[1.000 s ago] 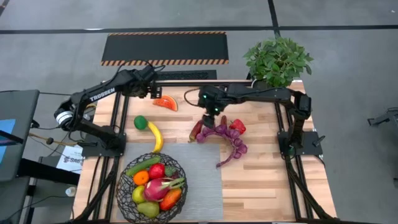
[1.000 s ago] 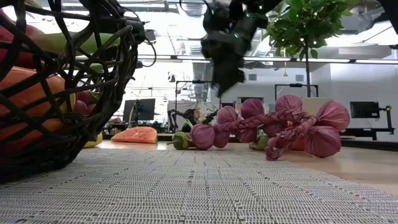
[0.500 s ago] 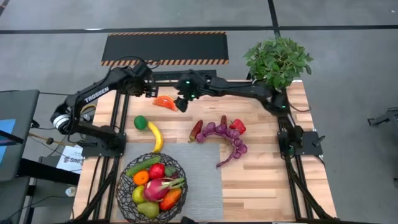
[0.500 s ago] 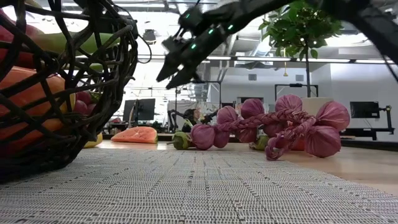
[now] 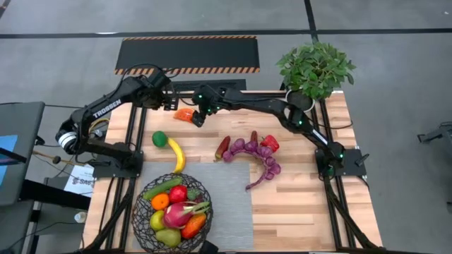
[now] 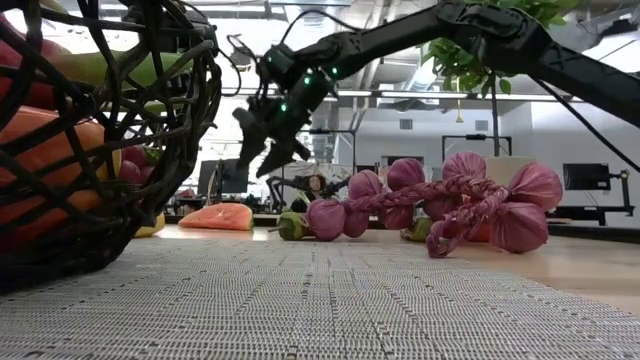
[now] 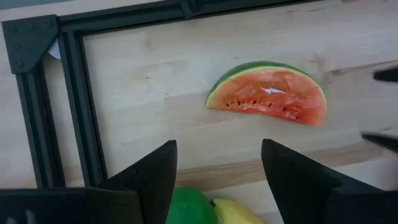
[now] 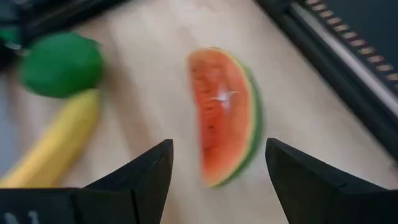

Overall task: Build produce basket
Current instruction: Move the watermelon to the center of the table

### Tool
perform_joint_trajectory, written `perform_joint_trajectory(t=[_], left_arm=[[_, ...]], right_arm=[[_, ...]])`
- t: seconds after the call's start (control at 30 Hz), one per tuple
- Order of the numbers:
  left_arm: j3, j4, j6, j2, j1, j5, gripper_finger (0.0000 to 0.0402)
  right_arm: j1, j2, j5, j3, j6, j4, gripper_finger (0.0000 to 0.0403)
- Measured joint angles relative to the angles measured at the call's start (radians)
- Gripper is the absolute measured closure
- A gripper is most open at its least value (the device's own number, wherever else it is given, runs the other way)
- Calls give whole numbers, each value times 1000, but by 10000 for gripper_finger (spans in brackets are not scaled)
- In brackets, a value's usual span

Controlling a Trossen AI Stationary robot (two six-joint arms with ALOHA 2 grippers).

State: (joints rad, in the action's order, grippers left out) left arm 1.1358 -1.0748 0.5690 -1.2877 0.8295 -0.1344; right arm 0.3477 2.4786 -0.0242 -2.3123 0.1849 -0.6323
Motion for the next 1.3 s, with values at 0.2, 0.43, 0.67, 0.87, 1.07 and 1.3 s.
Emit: perform_joint_trajectory(t=[0.2,0.43,0.67,0.87,1.07,1.3], left_arm=[[0,36,-23,-8,-1,-43,191],[-1,244,51,-21,-21,-99,287],[-1,487,148,-109,-79,168,392],[-1,808,307,-212,-133,242,400],[-1,812,441,-267,-200,-76,401],[22,413,302,-259,-209,-235,401]], right_arm=[[-2,-35,-111,-37,-6,-161,130],[4,-324,-108,-45,-91,-383,185],[-9,-510,-100,-39,-115,-505,268],[-47,-617,-60,-35,-105,-620,327],[-119,-742,74,-39,-47,-755,362],[-227,-822,315,-38,43,-831,392]])
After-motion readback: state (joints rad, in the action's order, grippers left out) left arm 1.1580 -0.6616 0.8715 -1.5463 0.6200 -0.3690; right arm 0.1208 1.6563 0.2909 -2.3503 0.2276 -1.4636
